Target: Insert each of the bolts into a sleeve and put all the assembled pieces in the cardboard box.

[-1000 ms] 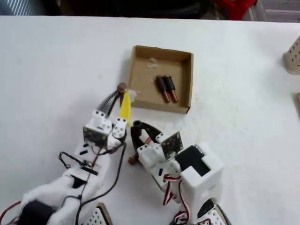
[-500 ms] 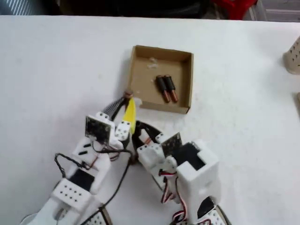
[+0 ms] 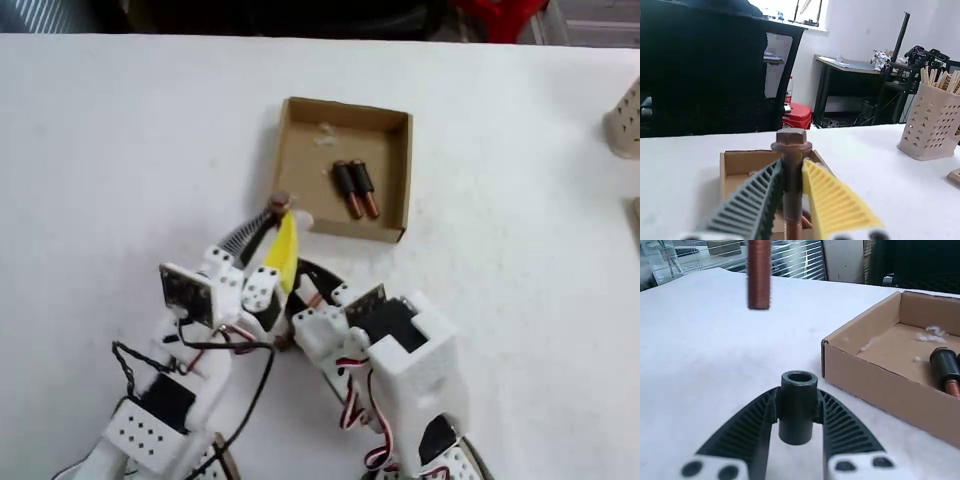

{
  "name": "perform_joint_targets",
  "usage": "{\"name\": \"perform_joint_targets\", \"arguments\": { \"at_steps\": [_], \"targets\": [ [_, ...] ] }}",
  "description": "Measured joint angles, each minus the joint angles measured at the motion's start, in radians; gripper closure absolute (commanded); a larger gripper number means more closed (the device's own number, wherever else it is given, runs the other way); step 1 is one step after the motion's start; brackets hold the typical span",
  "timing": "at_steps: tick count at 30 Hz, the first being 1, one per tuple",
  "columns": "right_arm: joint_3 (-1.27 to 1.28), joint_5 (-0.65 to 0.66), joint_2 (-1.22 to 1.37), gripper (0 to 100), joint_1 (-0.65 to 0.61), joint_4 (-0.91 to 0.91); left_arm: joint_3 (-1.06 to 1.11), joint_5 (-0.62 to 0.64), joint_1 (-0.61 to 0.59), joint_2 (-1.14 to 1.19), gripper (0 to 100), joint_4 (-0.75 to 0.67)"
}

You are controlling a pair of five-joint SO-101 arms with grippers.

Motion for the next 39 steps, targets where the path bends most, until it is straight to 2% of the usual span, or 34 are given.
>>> {"name": "perform_joint_targets", "arguments": {
  "at_steps": [9, 20, 24, 30, 34, 39],
  "targets": [
    [0.000, 0.000, 0.000, 98.1, 0.000, 0.000, 0.000, 0.005, 0.055, -0.002, 98, -0.011],
    [0.000, 0.000, 0.000, 98.1, 0.000, 0.000, 0.000, 0.005, 0.048, -0.002, 98, -0.078],
    [0.000, 0.000, 0.000, 98.1, 0.000, 0.000, -0.020, 0.005, -0.003, 0.002, 98, -0.087],
    [0.000, 0.000, 0.000, 98.1, 0.000, 0.000, -0.184, 0.005, -0.017, 0.244, 98, -0.097],
    [0.000, 0.000, 0.000, 98.1, 0.000, 0.000, -0.230, 0.006, -0.017, 0.448, 98, -0.189],
    [0.000, 0.000, 0.000, 98.1, 0.000, 0.000, -0.212, 0.006, -0.011, 0.471, 98, -0.245]
  ]
}}
